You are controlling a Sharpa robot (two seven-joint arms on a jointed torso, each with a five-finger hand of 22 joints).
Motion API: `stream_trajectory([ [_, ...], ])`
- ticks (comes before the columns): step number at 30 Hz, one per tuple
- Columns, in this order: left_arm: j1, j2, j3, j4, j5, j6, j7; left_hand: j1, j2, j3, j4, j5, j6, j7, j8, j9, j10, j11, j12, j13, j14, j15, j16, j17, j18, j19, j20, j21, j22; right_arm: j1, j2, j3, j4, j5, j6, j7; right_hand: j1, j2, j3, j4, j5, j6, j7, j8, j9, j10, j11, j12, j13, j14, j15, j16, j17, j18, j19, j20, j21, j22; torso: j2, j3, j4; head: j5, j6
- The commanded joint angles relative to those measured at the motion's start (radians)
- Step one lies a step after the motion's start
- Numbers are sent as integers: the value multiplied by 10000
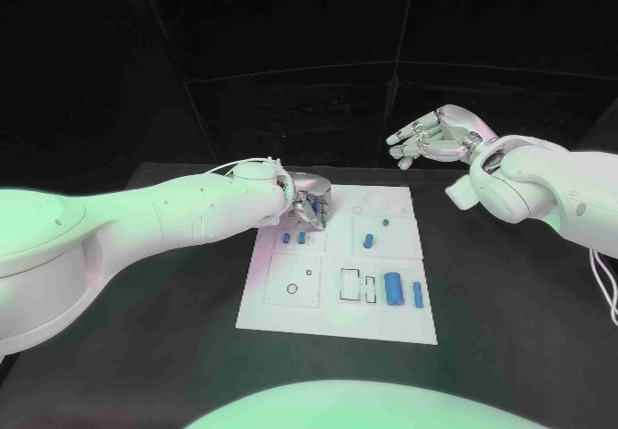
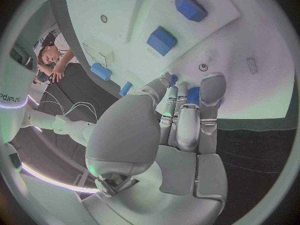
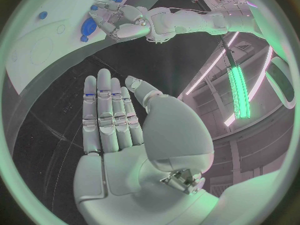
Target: Assemble the parts on the task board
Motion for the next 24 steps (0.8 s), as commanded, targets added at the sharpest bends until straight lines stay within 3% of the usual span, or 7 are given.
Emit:
stream_trajectory([
  [1, -56, 23, -27, 5, -111, 198, -83, -51, 20, 36, 6, -27, 70, -25, -39, 6, 63, -3, -69, 5, 219, -28, -22, -14, -143, 83, 11, 59, 16, 22, 9, 6, 14, 39, -17, 52, 63, 47, 64, -17, 28, 5, 60, -16, -14, -73, -7, -31, -8, -53, 18, -64, -12, 97, -32, 71, -34, -9, 5, -4, 3, 28, -7],
  [12, -63, 30, -27, 45, -111, 204, -94, 24, 69, 172, -42, -16, 182, -58, -79, 15, 307, -57, -89, 30, 224, -69, 1, -53, -170, 139, -16, 245, 219, 22, 9, 6, 21, 39, -15, 35, 56, 49, 63, -10, 34, 1, 64, -20, -15, -76, -4, -30, -13, -50, 21, -72, -13, 97, -31, 73, -39, -11, 2, -3, 5, -22, -40],
  [24, -80, 33, -26, 0, -170, -35, -64, 361, 224, 972, -396, -8, 487, -66, -189, 26, 787, -119, -300, 42, 222, -134, 64, -155, -226, 194, -83, 551, 575, 22, 12, 7, 26, 39, -10, 27, 56, 49, 63, -10, 34, 1, 64, -20, -15, -76, -4, -30, -13, -50, 21, -72, -13, 97, -31, 73, -39, -11, 7, 0, 2, -36, -42],
])
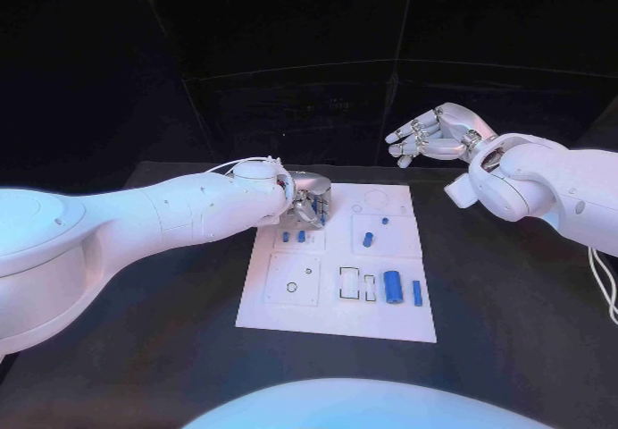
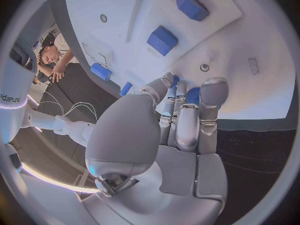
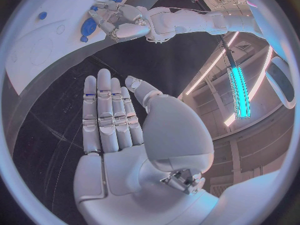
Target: Assemble the parts on the task board
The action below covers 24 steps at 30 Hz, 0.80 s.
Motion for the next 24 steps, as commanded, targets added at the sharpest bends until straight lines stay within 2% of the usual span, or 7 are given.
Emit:
stream_trajectory([
  [1, -55, 1, -30, 12, -147, -57, -16, 55, -3, 191, -56, -8, 112, 4, -80, 17, 125, -17, -105, 8, 221, -61, 63, -46, -205, 65, -29, 69, 78, 22, 10, 6, 15, 39, -11, 40, 56, 49, 64, -10, 34, 1, 63, -20, -15, -76, -4, -30, -15, -50, 21, -38, -14, 97, -31, 73, -39, -13, 2, 2, 1, -9, 6],
  [9, -66, -74, -25, 133, -111, -558, 203, 16, -52, 507, -188, -9, 187, 27, -156, 13, 235, -14, -251, 8, 199, -56, 36, -208, -227, 82, -35, 207, 242, 22, 1, 6, 13, 39, -15, 38, 60, 58, 72, -7, 49, -5, 65, -27, -17, -78, -3, -26, -24, -41, 22, -55, -15, 99, -28, 75, -48, -17, -2, 0, 9, -19, 10],
  [15, -60, -279, 2, 440, 21, -758, 298, -32, -72, 587, -210, -16, 223, 24, -172, 15, 278, -16, -289, 12, 195, -56, 35, -248, -238, 89, -35, 268, 313, 22, -28, 6, -24, 39, -26, 32, 60, 58, 72, -7, 49, -5, 65, -27, -17, -78, -3, -26, -24, -41, 22, -55, -15, 99, -28, 75, -48, -17, -10, -3, 27, -50, -24],
  [16, -57, -311, 15, 492, 34, -786, 303, -53, -84, 599, -211, -19, 229, 26, -177, 15, 286, -15, -300, 12, 194, -55, 33, -260, -238, 88, -35, 270, 316, 22, -33, 6, -28, 39, -28, 30, 60, 58, 72, -7, 49, -5, 65, -27, -17, -78, -3, -26, -24, -41, 22, -55, -15, 99, -28, 75, -48, -17, -13, 1, 14, -30, -17],
  [17, -54, -352, 39, 558, 48, -824, 308, -66, -91, 607, -212, -21, 233, 27, -180, 15, 290, -15, -307, 12, 193, -55, 32, -268, -237, 86, -35, 271, 318, 22, -39, 6, -31, 39, -29, 29, 60, 58, 72, -7, 49, -5, 65, -27, -17, -78, -3, -26, -24, -41, 22, -55, -15, 99, -28, 75, -48, -17, -15, 4, 18, -26, -16],
  [24, -46, -647, 442, 969, 87, -1105, 325, -121, -115, 643, -214, -25, 250, 32, -195, 15, 314, -13, -336, 14, 193, -54, 40, -278, -247, 94, -35, 321, 375, 22, -67, 6, -53, 39, -32, 24, 60, 58, 72, -7, 49, -5, 65, -27, -17, -78, -3, -26, -24, -41, 22, -55, -15, 99, -28, 75, -48, -17, -5, -3, 18, 3, 29],
])
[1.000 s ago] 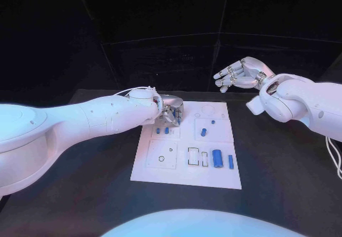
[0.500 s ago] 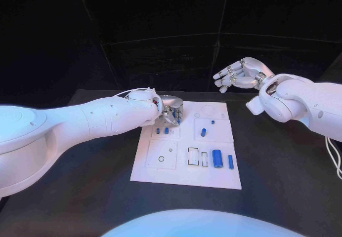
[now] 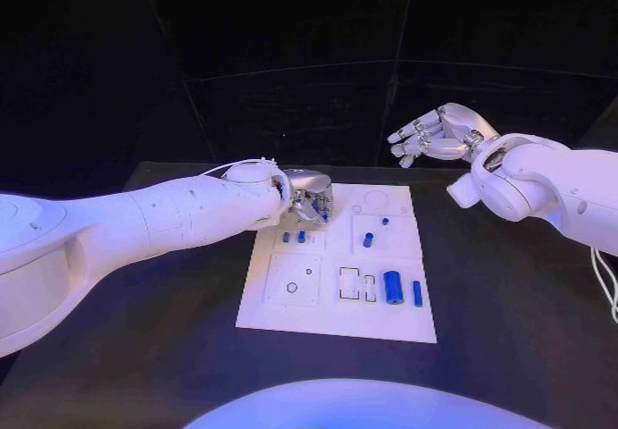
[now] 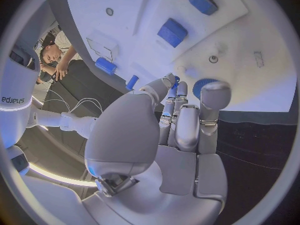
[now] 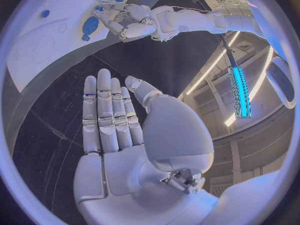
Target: Assemble the parts on the task board
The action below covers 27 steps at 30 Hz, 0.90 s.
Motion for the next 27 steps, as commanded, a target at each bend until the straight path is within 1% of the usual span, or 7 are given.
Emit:
stream_trajectory([
  [1, 27, -125, 150, 173, 75, -421, 140, -37, -31, 56, -8, -25, 69, -4, -42, 8, 72, -7, -35, 13, 192, -55, 40, -8, -100, 61, -1, 40, 12, 22, -10, 6, -6, 38, -31, 36, 60, 58, 72, -6, 49, -5, 65, -27, -16, -78, -3, -26, -9, -41, 22, -56, -16, 98, -28, 75, -48, -9, 1, -3, 0, 19, 19],
  [5, 28, -320, 394, 408, 144, -562, 155, -48, -37, 71, -13, -25, 77, -1, -46, 8, 81, -7, -43, 14, 191, -55, 41, -17, -106, 67, -1, 69, 44, 22, -26, 6, -15, 38, -33, 35, 60, 58, 72, -6, 49, -5, 65, -27, -16, -78, -3, -26, -9, -41, 22, -56, -16, 98, -28, 75, -48, -9, 2, 0, 13, 35, 58],
  [9, 30, -540, 557, 659, 223, -568, 130, -55, -41, 89, -21, -24, 88, 0, -48, 9, 94, -8, -51, 15, 191, -55, 41, -25, -106, 68, -1, 75, 51, 22, -39, 6, -19, 38, -33, 36, 60, 58, 72, -6, 49, -5, 65, -27, -16, -78, -3, -26, -9, -41, 22, -56, -16, 98, -28, 75, -48, -9, 4, 6, -12, 68, 74],
  [11, 31, -660, 602, 766, 274, -510, 99, -57, -43, 94, -23, -24, 92, 0, -48, 10, 98, -8, -53, 16, 191, -55, 42, -27, -106, 68, -1, 77, 54, 22, -50, 6, -17, 38, -33, 35, 60, 58, 72, -6, 49, -5, 65, -27, -16, -78, -3, -26, -9, -41, 22, -56, -16, 98, -28, 75, -48, -9, 5, 4, -16, 71, 80],
  [17, 32, -1098, 656, 977, 424, -238, -6, -85, -62, 134, -41, -26, 122, 2, -55, 13, 133, -10, -73, 20, 188, -56, 44, -49, -109, 69, -1, 98, 80, 22, -91, 6, -12, 38, -42, 30, 60, 58, 72, -6, 49, -5, 65, -27, -16, -78, -3, -26, -9, -41, 22, -56, -16, 98, -28, 75, -48, -9, 2, 7, -8, 81, 74],
  [22, 31, -1447, 653, 1099, 445, -98, -88, -105, -86, 147, -52, -29, 127, -3, -65, 12, 144, -10, -88, 20, 187, -56, 46, -59, -111, 68, -1, 113, 99, 22, -103, 6, -10, 38, -42, 29, 60, 58, 72, -6, 49, -5, 65, -27, -16, -78, -3, -26, -9, -41, 22, -56, -16, 98, -28, 75, -48, -9, 11, -9, -13, 64, 73],
  [27, 25, -1665, 641, 1087, 450, -16, -160, -116, -103, 151, -59, -32, 126, -5, -72, 11, 146, -10, -98, 20, 185, -56, 46, -67, -114, 69, -1, 126, 114, 22, -112, 5, -10, 38, -42, 28, 60, 58, 72, -6, 49, -5, 65, -27, -16, -78, -3, -26, -9, -41, 22, -56, -16, 98, -28, 75, -48, -9, 11, -11, -13, 84, 67],
])
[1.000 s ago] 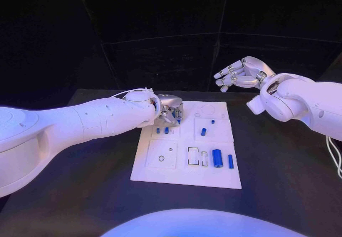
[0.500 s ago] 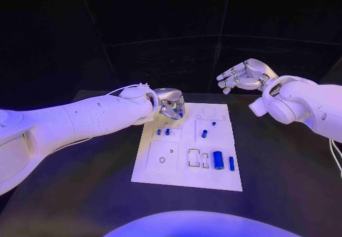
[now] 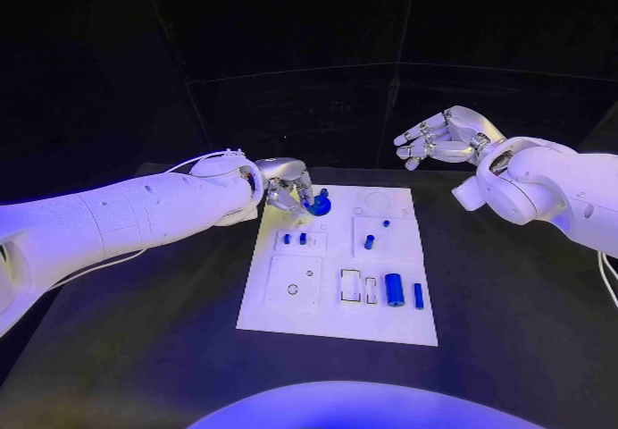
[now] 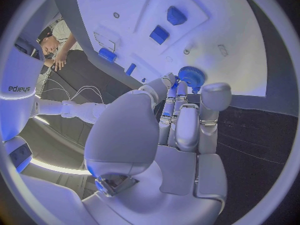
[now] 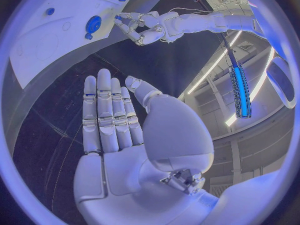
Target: Assemble the parts on the task board
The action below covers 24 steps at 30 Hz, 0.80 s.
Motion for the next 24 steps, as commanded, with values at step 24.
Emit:
stream_trajectory([
  [24, -44, 46, -311, -379, 67, 648, -208, -86, -71, 88, -39, -33, 78, -18, -43, 15, 100, -21, -67, 7, 178, -60, 38, -47, -109, 56, -2, 35, 7, 19, 40, 5, -13, 38, -103, 46, 74, 59, 82, -10, 60, -5, 64, -32, -17, -76, -5, -20, -29, -21, 20, -88, -17, 102, -19, 77, -62, -16, 9, 7, -14, -27, -124],
])
